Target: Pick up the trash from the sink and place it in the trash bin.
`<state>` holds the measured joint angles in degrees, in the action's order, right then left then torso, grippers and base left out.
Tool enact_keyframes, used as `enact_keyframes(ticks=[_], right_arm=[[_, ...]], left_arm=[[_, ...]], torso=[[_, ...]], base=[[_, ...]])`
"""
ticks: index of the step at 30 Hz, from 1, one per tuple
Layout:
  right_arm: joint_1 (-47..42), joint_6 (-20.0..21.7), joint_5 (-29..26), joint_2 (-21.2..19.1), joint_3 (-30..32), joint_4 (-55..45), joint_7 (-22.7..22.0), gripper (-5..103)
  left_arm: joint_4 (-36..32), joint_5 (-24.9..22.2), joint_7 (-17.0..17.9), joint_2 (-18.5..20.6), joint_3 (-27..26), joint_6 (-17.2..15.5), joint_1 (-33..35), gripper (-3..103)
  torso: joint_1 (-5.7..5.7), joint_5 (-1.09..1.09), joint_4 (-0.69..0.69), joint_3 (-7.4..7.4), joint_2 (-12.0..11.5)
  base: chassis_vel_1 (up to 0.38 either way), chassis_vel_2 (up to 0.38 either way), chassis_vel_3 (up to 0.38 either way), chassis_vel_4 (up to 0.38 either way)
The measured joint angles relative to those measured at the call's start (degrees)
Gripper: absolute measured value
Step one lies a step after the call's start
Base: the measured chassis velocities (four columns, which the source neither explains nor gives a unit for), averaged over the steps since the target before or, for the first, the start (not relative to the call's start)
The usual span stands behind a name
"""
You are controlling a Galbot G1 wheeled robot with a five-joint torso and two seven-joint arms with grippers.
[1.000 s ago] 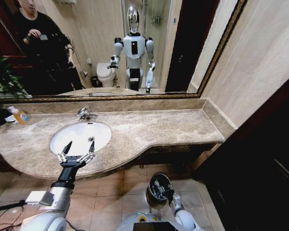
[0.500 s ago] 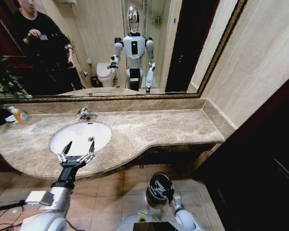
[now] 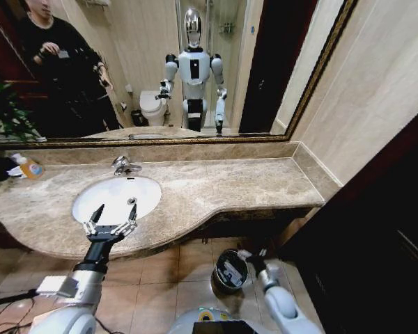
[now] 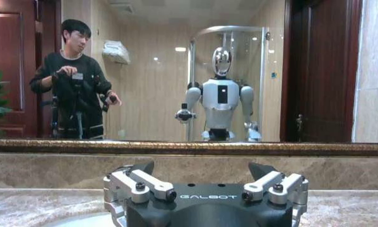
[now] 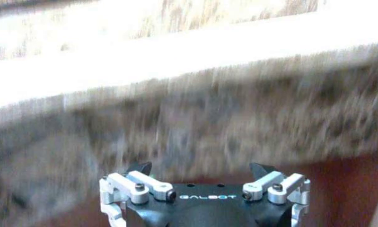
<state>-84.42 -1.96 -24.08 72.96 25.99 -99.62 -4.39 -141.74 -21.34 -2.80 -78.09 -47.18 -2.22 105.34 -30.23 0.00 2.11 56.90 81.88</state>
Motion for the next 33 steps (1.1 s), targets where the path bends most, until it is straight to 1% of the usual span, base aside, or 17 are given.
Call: enact_keyframes(ticks=[1,2,4,5,8,9,11,12,15,16,19,28,33], right_arm=[[-0.37,0.88,-0.29,-0.13,1.15,-2.37,0.07,100],[-0.37,0.88,-0.29,-0.13,1.15,-2.37,0.07,100],[-1.14,3.32,-1.31,-0.32,3.85,-8.27,0.05,100],[-1.14,3.32,-1.31,-0.32,3.85,-8.27,0.05,100],[-1.53,5.70,-1.83,0.29,7.54,-15.02,-0.06,100],[-1.53,5.70,-1.83,0.29,7.54,-15.02,-0.06,100],[-2.17,6.72,-1.44,0.70,9.45,-19.23,0.04,100],[-2.17,6.72,-1.44,0.70,9.45,-19.23,0.04,100],[-3.78,6.94,-0.37,0.85,10.56,-24.40,0.34,100],[-3.78,6.94,-0.37,0.85,10.56,-24.40,0.34,100],[-4.83,7.79,2.39,1.27,11.21,-28.34,0.41,100],[-4.73,8.51,5.16,1.64,12.75,-30.80,1.78,100],[-4.78,10.10,4.67,1.34,13.04,-31.39,1.35,100]], left_arm=[[0.00,0.00,0.00,0.00,0.00,0.00,0.00,100],[0.00,0.00,0.00,0.00,0.00,0.00,0.00,100],[0.00,0.00,0.00,0.00,0.00,0.00,0.00,100],[0.00,0.00,0.00,0.00,0.00,0.00,0.00,100],[0.00,0.00,0.00,0.00,0.00,0.00,0.00,100],[0.00,0.00,0.00,0.00,0.00,0.00,0.00,100],[0.00,0.00,0.00,0.00,0.00,0.00,0.00,100],[0.00,0.00,0.00,0.00,0.00,0.00,0.00,100],[0.00,0.00,0.00,0.00,0.00,0.00,0.00,100],[0.00,0.00,0.00,0.00,0.00,0.00,0.00,100],[0.00,0.00,0.00,0.00,0.00,0.00,0.00,100],[0.00,0.00,0.00,0.00,0.00,0.00,0.00,100],[0.00,0.00,0.00,0.00,0.00,0.00,0.00,100]], torso=[[0.00,-0.01,-0.01,0.00,0.00],[0.00,-0.01,-0.01,0.00,0.00],[0.00,-0.01,-0.01,0.00,0.00],[0.00,-0.01,-0.01,0.00,0.00],[0.00,0.00,0.00,0.00,0.00],[0.00,0.00,0.00,0.00,0.00],[0.00,-0.01,0.00,0.00,0.00],[0.00,-0.01,0.00,0.00,0.00],[0.00,0.00,0.00,0.00,0.00],[0.00,0.00,0.00,0.00,0.00],[0.00,0.00,-0.01,0.00,0.00],[0.00,0.00,0.00,0.00,0.00],[0.00,-0.01,0.00,0.00,0.00]], base=[[0.000,0.000,0.000,0.000],[0.000,0.000,0.000,0.000],[0.000,0.000,0.000,0.000],[0.000,0.000,0.000,0.000],[0.000,0.000,0.000,0.000],[0.000,0.000,0.000,0.000],[0.000,0.000,0.000,0.000],[0.000,0.000,0.000,0.000],[0.000,0.000,0.000,0.000],[0.000,0.000,0.000,0.000],[0.000,0.000,0.000,0.000],[0.000,0.000,0.000,0.000],[0.000,0.000,0.000,0.000]])
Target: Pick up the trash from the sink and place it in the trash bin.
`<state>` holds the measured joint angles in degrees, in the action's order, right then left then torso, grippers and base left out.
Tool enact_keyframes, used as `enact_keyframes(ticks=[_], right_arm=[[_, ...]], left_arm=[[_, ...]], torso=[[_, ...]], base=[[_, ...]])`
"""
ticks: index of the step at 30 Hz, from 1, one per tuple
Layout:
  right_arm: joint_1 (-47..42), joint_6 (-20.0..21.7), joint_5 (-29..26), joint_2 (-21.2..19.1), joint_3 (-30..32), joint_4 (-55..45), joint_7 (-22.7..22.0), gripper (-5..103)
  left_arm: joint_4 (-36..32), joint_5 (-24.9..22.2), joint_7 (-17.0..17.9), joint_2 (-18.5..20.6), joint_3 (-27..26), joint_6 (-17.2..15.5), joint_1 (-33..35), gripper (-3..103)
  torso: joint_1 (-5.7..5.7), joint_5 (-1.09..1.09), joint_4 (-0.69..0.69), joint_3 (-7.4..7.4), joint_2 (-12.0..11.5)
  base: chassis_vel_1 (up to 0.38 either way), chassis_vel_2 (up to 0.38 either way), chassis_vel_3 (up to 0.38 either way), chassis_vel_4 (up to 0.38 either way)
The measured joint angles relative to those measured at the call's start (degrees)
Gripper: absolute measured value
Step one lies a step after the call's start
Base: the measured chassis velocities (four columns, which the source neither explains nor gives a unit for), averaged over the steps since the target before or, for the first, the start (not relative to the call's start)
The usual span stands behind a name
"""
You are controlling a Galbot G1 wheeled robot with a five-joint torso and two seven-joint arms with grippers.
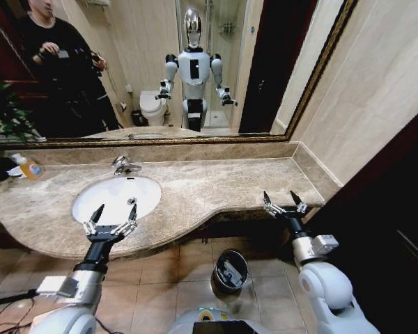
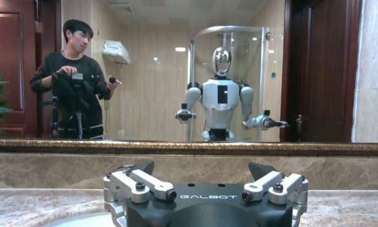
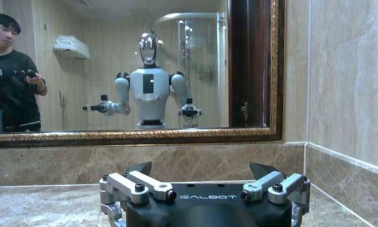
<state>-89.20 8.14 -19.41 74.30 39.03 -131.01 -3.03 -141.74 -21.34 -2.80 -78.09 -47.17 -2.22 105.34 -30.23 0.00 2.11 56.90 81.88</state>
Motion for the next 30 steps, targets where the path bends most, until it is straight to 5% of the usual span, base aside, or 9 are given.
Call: enact_keyframes(ticks=[30], right_arm=[[0.87,2.37,0.69,-0.26,-0.16,0.07,0.69,100]], left_arm=[[0.00,0.00,0.00,0.00,0.00,0.00,0.00,100]], torso=[[0.00,0.00,0.00,0.00,0.00]], base=[[0.000,0.000,0.000,0.000]])
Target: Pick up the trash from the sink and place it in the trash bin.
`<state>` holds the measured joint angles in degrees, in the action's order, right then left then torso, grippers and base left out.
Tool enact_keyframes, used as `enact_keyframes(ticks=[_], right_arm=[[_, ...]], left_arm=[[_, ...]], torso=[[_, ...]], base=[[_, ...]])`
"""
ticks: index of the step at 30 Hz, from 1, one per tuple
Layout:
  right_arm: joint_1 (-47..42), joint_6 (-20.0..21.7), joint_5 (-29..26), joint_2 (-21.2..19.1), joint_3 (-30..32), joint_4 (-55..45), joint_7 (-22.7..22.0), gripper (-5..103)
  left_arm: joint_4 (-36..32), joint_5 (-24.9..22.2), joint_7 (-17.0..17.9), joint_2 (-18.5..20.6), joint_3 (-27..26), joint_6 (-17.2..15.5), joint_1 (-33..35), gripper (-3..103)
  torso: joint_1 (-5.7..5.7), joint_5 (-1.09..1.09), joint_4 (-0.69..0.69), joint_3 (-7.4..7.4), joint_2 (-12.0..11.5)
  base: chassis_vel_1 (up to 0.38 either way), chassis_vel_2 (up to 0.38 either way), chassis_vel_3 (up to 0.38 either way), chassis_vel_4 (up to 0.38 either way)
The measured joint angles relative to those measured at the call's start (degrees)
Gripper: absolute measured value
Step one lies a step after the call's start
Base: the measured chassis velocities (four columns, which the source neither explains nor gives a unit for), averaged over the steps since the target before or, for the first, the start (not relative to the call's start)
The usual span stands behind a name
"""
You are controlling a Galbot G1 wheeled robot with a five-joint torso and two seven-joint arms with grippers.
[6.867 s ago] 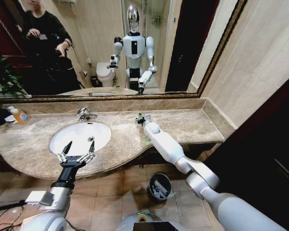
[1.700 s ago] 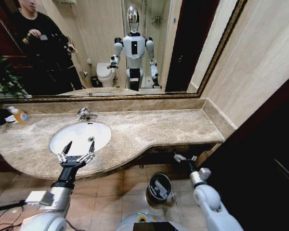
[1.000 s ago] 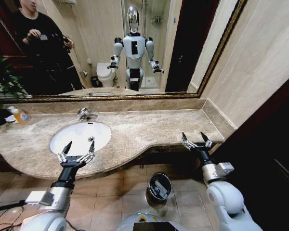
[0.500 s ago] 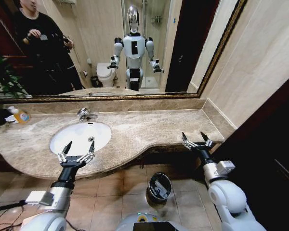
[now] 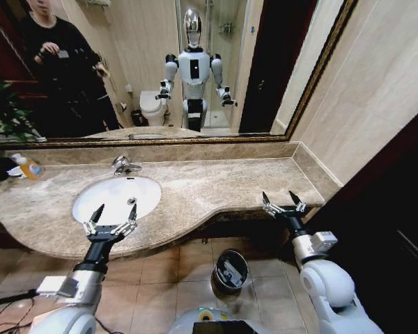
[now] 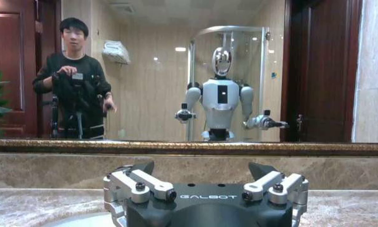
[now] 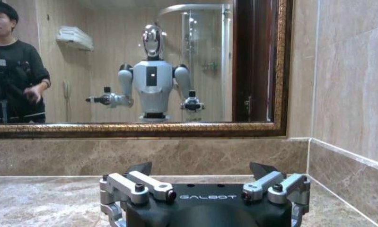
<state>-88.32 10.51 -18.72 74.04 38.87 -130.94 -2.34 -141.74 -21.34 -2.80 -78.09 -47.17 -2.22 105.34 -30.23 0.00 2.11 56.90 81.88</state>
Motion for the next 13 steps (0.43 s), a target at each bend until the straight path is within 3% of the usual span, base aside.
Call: enact_keyframes(ticks=[13], right_arm=[[0.00,-0.01,0.01,0.00,-0.01,0.05,-0.04,100]], left_arm=[[0.00,0.00,0.00,0.00,0.00,0.00,0.00,100]], torso=[[0.00,0.00,0.00,0.00,0.00]], base=[[0.000,0.000,0.000,0.000]])
